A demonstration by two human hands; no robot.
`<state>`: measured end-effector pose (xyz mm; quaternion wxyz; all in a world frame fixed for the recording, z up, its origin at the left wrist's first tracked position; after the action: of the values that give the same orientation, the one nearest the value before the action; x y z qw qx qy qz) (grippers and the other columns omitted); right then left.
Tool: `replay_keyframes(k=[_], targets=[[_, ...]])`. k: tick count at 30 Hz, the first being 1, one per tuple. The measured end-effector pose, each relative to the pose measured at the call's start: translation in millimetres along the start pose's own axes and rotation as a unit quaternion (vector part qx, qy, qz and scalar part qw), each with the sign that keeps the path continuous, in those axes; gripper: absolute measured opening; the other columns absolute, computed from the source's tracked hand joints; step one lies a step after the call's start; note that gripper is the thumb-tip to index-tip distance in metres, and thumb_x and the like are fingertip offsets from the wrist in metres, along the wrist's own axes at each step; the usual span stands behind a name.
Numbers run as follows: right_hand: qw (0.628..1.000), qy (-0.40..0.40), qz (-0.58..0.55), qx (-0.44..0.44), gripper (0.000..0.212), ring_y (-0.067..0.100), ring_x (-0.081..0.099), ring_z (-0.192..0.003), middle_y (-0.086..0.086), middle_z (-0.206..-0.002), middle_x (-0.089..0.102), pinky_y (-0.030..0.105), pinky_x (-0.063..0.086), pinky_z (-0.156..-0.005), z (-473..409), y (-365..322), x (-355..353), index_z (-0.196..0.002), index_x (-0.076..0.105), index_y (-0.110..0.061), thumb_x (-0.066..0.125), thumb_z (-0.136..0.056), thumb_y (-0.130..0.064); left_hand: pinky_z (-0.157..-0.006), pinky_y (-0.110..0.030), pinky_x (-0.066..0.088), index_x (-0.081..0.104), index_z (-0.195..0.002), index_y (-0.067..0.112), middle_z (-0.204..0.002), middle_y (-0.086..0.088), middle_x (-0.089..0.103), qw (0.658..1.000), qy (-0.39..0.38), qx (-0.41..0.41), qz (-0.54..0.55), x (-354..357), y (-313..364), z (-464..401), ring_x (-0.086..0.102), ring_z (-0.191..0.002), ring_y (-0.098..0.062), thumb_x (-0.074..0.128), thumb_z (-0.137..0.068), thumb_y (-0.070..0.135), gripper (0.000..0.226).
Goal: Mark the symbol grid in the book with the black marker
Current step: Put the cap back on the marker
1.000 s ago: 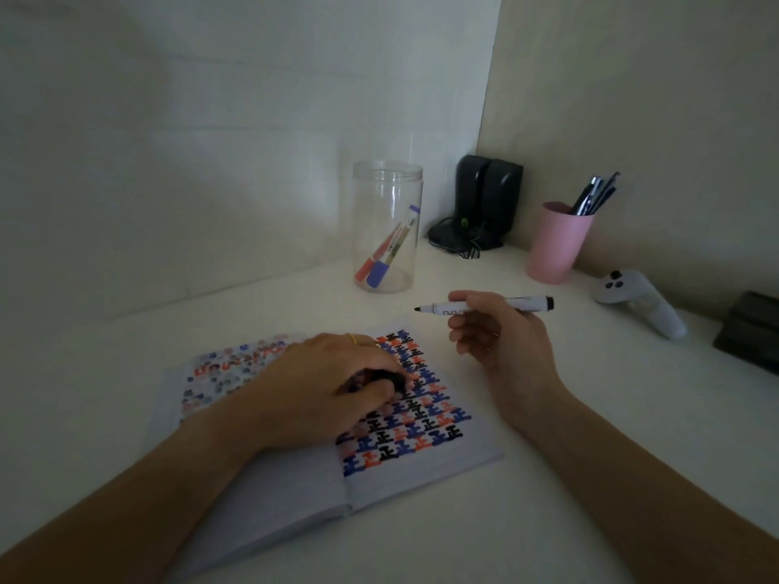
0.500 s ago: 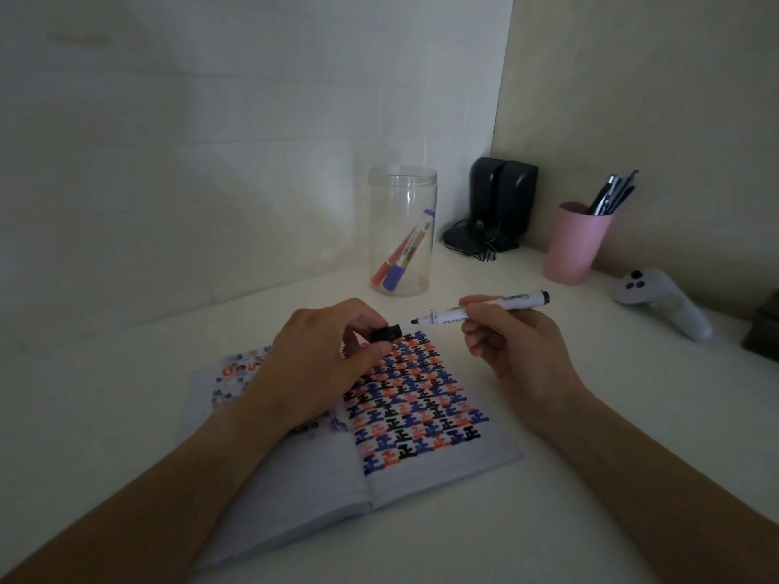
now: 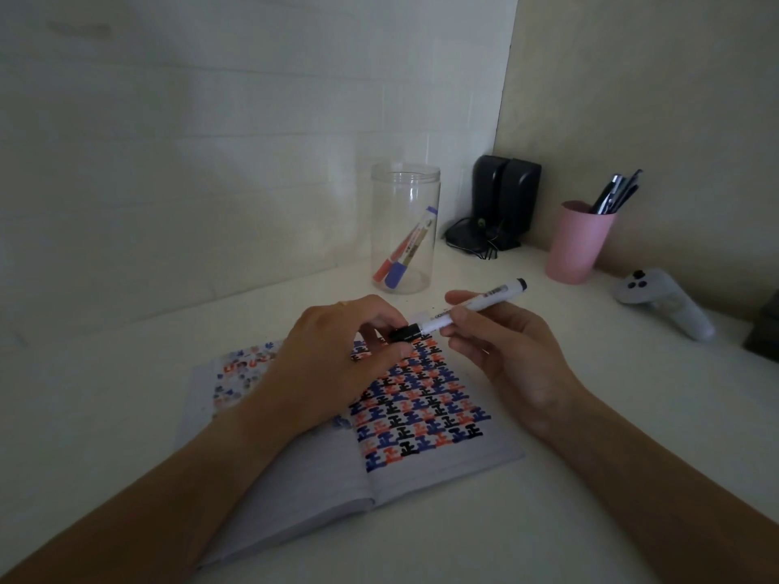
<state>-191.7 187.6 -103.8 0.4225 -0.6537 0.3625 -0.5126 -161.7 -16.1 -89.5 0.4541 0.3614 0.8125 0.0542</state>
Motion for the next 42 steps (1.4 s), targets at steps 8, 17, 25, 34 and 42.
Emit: replay_keyframes(k=[8,17,25,34,42], targets=[[0.997,0.065,0.001,-0.037,0.067,0.026,0.079,-0.086,0.017,-0.094,0.081,0.031,0.063,-0.079,6.1,-2.8,6.9,-0.132,0.039,-0.027,0.076,-0.082,0.001,-0.071,-0.011,0.053,0.073,-0.099,0.019,-0.084,0.012,0.076,0.998,0.037,0.020,0.040,2.3,6.8,1.4,0.069,-0.075,0.000,0.074,-0.085,0.031,0.019],[0.994,0.098,-0.052,-0.015,0.060,0.022,0.078,-0.068,0.017,-0.076,0.080,0.026,0.062,-0.066,7.7,0.9,8.0,-0.131,0.040,-0.023,0.072,-0.086,0.002,-0.070,-0.020,0.058,0.074,-0.098,0.014,-0.086,0.006,0.078,0.997,0.047,0.049,0.036,8.8,16.5,1.1,0.071,-0.073,0.000,0.075,-0.085,0.028,0.019],[0.995,0.093,-0.003,-0.036,0.061,0.030,0.078,-0.071,0.025,-0.084,0.078,0.031,0.063,-0.070,7.8,3.6,10.2,-0.129,0.040,-0.022,0.073,-0.085,0.004,-0.064,-0.030,0.058,0.074,-0.093,0.014,-0.081,0.003,0.076,0.999,0.023,0.049,-0.004,13.2,11.0,7.3,0.069,-0.067,-0.005,0.077,-0.084,0.028,0.017],[0.993,0.092,-0.034,-0.064,0.052,0.029,0.078,-0.072,0.019,-0.081,0.079,0.032,0.064,-0.069,12.9,-1.2,12.4,-0.114,0.039,-0.026,0.074,-0.085,0.002,-0.071,-0.014,0.045,0.060,-0.108,0.020,-0.094,0.005,0.067,0.995,-0.035,0.033,-0.086,5.4,6.4,-4.6,0.060,-0.078,-0.008,0.036,-0.101,0.046,0.036],[0.991,0.062,0.005,-0.115,0.045,0.028,0.076,-0.071,0.020,-0.080,0.078,0.029,0.063,-0.070,10.7,-1.7,11.6,-0.130,0.050,-0.013,0.069,-0.090,-0.004,-0.059,-0.028,0.051,0.043,-0.097,0.022,-0.073,0.007,0.057,0.982,-0.114,0.039,-0.144,8.4,17.6,-5.5,0.058,-0.060,-0.012,0.012,-0.096,0.051,0.042]])
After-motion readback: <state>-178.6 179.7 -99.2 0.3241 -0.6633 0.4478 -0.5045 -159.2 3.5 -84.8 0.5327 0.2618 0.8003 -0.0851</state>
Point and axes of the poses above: each hand's wrist, its own z-axis away from the middle knuckle, its own x-axis out of the palm, y = z × x, the point moved 2 cm from there along -z, towards the middle knuckle
